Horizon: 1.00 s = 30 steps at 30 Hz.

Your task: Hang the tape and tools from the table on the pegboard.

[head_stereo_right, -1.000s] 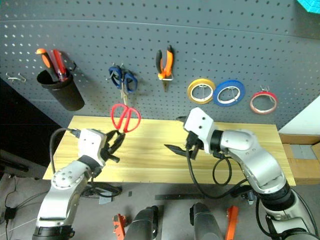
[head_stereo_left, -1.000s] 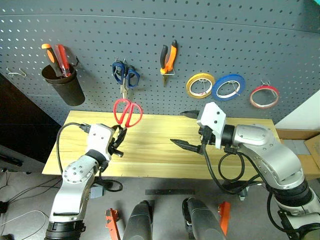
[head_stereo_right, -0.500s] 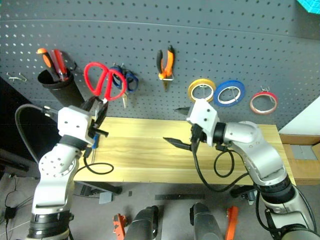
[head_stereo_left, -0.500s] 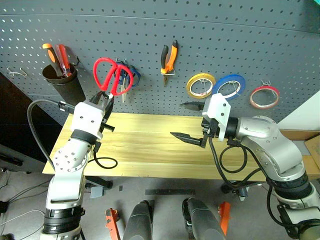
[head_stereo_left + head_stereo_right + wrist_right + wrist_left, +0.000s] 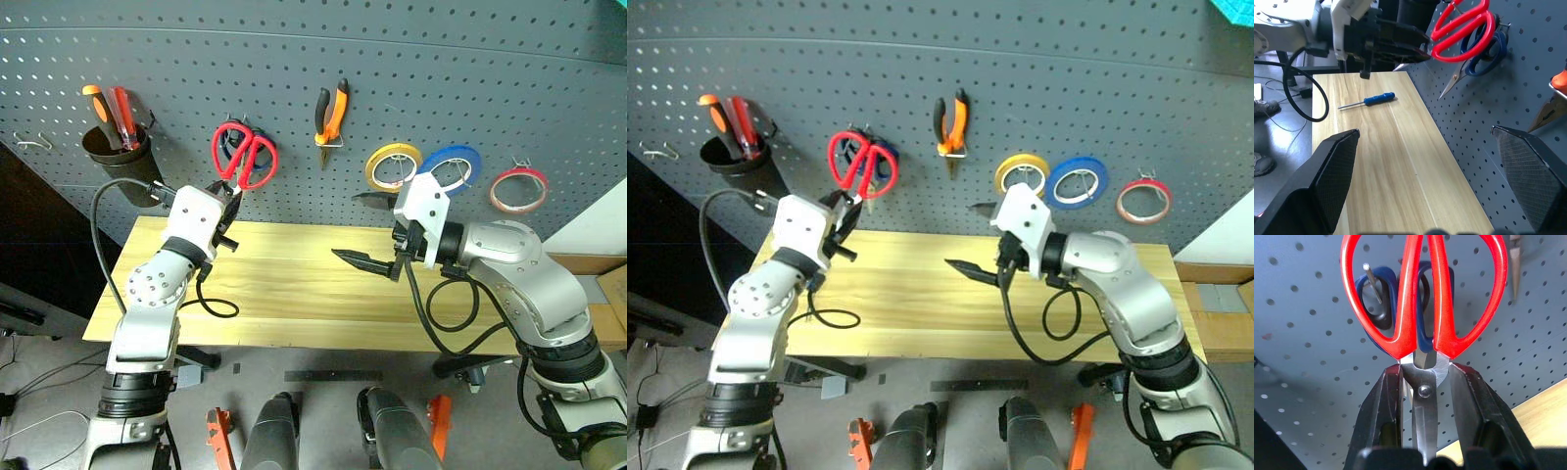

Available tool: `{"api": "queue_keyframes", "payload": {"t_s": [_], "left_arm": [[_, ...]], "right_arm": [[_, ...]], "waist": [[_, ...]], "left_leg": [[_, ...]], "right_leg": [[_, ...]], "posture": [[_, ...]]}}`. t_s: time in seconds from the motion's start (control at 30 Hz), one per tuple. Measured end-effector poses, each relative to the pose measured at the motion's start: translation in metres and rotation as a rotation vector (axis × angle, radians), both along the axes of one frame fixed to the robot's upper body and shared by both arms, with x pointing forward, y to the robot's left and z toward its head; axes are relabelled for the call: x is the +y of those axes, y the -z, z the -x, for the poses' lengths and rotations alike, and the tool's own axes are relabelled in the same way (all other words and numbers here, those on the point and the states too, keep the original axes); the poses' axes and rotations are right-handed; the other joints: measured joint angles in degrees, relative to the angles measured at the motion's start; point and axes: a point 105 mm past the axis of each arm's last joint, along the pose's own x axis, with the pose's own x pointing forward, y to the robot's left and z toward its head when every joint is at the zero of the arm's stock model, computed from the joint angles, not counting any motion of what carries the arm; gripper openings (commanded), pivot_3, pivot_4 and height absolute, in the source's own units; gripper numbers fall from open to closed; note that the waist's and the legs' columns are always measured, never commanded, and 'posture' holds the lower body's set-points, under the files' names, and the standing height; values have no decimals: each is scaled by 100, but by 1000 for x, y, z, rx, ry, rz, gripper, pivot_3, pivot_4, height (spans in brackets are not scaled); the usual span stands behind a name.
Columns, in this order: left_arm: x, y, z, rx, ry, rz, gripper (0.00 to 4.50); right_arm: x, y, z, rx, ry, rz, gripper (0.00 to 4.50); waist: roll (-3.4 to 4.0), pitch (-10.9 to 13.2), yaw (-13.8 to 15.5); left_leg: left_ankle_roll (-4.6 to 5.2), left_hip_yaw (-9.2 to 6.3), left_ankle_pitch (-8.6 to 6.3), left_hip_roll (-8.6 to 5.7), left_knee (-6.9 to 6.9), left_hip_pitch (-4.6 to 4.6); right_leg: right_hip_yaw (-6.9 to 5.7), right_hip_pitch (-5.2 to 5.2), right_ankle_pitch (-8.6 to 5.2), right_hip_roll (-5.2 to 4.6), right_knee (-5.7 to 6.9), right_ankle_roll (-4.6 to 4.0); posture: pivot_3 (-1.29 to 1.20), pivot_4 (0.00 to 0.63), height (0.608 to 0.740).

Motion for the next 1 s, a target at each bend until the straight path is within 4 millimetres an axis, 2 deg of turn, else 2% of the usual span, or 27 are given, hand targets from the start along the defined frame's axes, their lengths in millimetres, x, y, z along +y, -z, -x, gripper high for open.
{"api": "queue_keyframes", "payload": {"t_s": [0.07, 0.27, 0.33, 0.53, 0.57, 0.6, 0.63, 0.77, 0.83, 0.9, 1.0], "left_arm": [[0, 1, -4, 9, -2, -1, 1067], [1, 3, -14, 28, -11, 8, 1067], [2, 5, -15, 36, -12, 15, 1787], [0, 6, -16, 46, -7, 33, 3585], [1, 8, -16, 57, -10, 35, 4034], [2, 13, -15, 80, -16, 40, 4291], [3, 18, -13, 98, -19, 45, 4291], [15, 67, 1, 306, -80, 101, 4291], [29, 89, 9, 417, -146, 142, 4291], [47, 100, 15, 480, -233, 192, 4291], [75, 100, 19, 506, -357, 277, 4291]], "right_arm": [[1, -2, -2, -4, 3, -14, 4500], [5, -36, -6, -97, 29, -118, 4500], [5, -39, -7, -104, 38, -128, 4500], [5, -39, -8, -106, 49, -140, 4500], [5, -39, -8, -103, 51, -141, 4500], [4, -35, -9, -85, 57, -142, 4500], [3, -32, -10, -69, 64, -141, 4500], [0, 1, -18, 92, 175, -143, 4500], [3, 17, -23, 194, 248, -151, 4500], [9, 31, -23, 286, 292, -142, 4500], [23, 42, -20, 360, 303, -127, 4500]], "waist": [[0, 0, -1], [1, 0, -4], [1, 0, -5], [1, 1, -6], [1, 1, -5], [1, 1, -7], [1, 1, -7], [4, 3, -11], [7, 6, -34], [9, 15, -37], [15, 33, -26]], "left_leg": [[0, -1, 0, 1, 0, 0], [0, -1, 0, 1, -1, 0], [0, -1, 0, 0, -1, 0], [0, 0, 0, 1, -1, 0], [0, 0, 0, 1, -1, 0], [0, 0, 0, 1, -2, 0], [0, 2, 0, 2, -2, 0], [1, 1, -1, 5, -2, 0], [1, 1, 0, 11, -2, 0], [1, -5, 0, 11, -1, 1], [1, -7, 0, 8, 1, 1]], "right_leg": [[-1, 0, 0, 0, 0, 0], [-1, -1, 0, 0, 1, 0], [-1, -1, 0, -1, 1, 0], [0, -1, 0, -2, 2, 0], [-1, -1, 0, -1, 2, 0], [0, -1, 0, -1, 1, 0], [2, -1, 0, -2, 1, 0], [3, -3, -1, -1, 3, 0], [3, -5, -1, 1, 7, -1], [-1, -7, -1, 6, 9, -1], [-3, -6, -1, 7, 9, -1]], "posture": [[-77, 244, 740], [-84, 244, 740], [-82, 244, 740], [-83, 247, 740], [-83, 249, 740], [-82, 250, 740], [-79, 253, 740], [-69, 266, 740], [-62, 277, 740], [-55, 290, 740], [-51, 303, 740]]}}
